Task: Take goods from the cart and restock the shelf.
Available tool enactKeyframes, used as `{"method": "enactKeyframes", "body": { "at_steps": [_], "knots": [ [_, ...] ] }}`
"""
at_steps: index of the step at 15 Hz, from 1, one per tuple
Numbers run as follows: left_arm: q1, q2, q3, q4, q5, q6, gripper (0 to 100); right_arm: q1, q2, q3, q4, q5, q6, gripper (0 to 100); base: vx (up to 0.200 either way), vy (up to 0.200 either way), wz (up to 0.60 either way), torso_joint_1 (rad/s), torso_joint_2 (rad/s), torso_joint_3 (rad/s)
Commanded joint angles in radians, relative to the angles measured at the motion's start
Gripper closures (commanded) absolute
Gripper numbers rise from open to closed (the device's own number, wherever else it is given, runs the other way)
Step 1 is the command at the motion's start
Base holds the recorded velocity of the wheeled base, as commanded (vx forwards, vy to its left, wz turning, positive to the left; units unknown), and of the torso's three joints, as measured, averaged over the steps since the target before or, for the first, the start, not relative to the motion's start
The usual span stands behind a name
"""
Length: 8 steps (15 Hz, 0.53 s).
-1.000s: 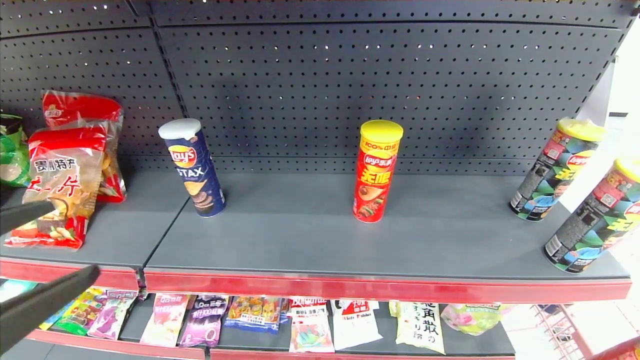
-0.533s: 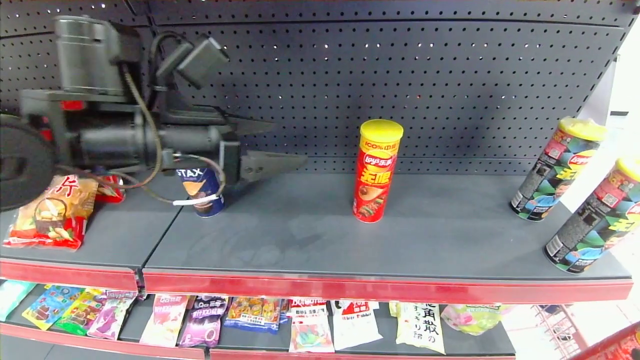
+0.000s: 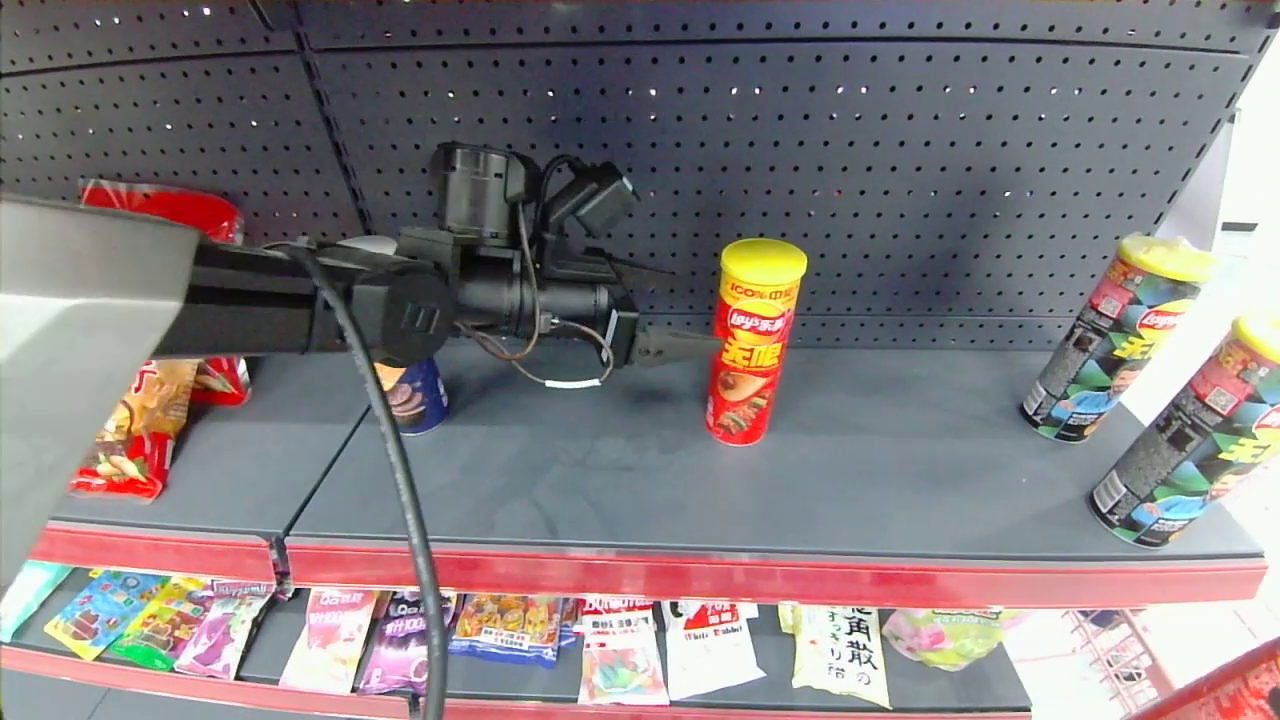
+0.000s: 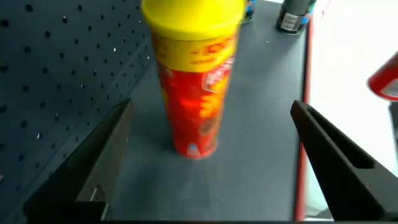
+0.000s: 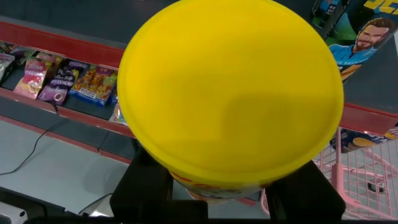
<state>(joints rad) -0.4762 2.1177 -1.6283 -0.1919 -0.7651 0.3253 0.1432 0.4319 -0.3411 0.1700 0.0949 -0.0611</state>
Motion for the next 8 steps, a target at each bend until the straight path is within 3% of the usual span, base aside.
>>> {"method": "enactKeyframes", "body": {
  "at_steps": [1, 8],
  "knots": [
    [0.001, 0.087, -0.073, 0.003, -0.020, 0.000, 0, -0.001, 0.002, -0.001, 0.002, -0.001, 0.000, 100, 0.000, 0.000, 0.00, 0.000, 0.00, 0.000],
    [-0.005, 0.163, -0.200, 0.026, -0.059, -0.015, 0, -0.001, 0.004, -0.001, 0.003, -0.007, 0.000, 100, 0.000, 0.000, 0.00, 0.000, 0.00, 0.000]
  ]
}}
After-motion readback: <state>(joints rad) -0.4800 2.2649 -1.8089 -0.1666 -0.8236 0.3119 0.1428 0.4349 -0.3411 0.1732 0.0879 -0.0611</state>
